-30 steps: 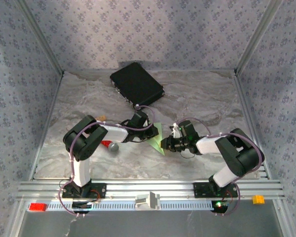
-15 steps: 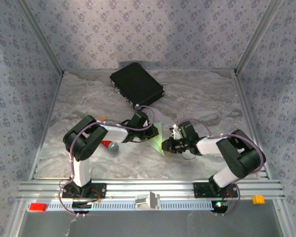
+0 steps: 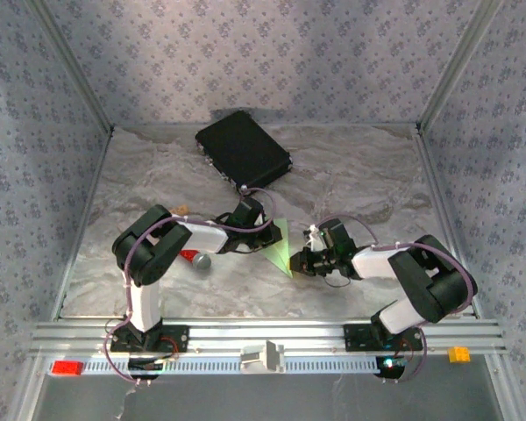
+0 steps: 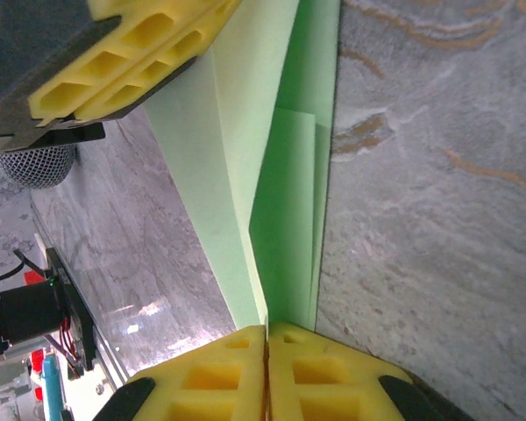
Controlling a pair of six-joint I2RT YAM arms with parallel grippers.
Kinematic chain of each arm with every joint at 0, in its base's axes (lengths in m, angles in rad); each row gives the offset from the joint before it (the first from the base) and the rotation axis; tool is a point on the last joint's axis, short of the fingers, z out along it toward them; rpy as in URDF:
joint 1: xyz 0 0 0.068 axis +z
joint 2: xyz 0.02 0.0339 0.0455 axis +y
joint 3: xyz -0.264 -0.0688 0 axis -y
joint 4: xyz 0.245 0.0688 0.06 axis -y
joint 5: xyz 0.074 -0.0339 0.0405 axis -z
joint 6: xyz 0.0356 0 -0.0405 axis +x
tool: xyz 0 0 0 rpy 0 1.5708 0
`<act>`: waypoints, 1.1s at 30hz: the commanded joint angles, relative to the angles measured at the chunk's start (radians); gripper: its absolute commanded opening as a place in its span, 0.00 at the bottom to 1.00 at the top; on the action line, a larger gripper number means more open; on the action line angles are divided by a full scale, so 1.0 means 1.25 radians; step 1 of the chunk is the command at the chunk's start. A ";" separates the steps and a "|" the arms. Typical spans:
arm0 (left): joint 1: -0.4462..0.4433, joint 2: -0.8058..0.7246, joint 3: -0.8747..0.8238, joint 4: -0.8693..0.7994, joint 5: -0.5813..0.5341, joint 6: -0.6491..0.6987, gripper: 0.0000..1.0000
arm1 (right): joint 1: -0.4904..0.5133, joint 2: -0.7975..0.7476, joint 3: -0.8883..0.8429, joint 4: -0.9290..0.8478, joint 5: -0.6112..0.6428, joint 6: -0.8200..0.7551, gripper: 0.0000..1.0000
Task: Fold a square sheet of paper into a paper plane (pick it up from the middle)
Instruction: Fourth fold the wing at the center of the table.
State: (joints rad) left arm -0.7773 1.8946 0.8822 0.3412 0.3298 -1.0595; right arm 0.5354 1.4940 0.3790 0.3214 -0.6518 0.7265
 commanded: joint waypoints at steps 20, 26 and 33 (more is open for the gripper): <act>0.001 0.022 -0.026 -0.015 -0.006 -0.005 0.08 | 0.020 -0.057 -0.074 -0.094 0.016 0.019 0.07; 0.000 0.022 -0.026 -0.013 -0.005 -0.005 0.08 | 0.025 -0.041 -0.077 -0.085 0.011 0.022 0.03; 0.000 0.017 -0.031 -0.013 -0.007 -0.006 0.08 | 0.027 -0.093 -0.083 -0.124 0.021 0.027 0.10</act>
State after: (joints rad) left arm -0.7792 1.8946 0.8684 0.3634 0.3408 -1.0668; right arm 0.5571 1.3941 0.3077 0.2871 -0.6357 0.7486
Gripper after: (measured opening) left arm 0.081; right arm 0.104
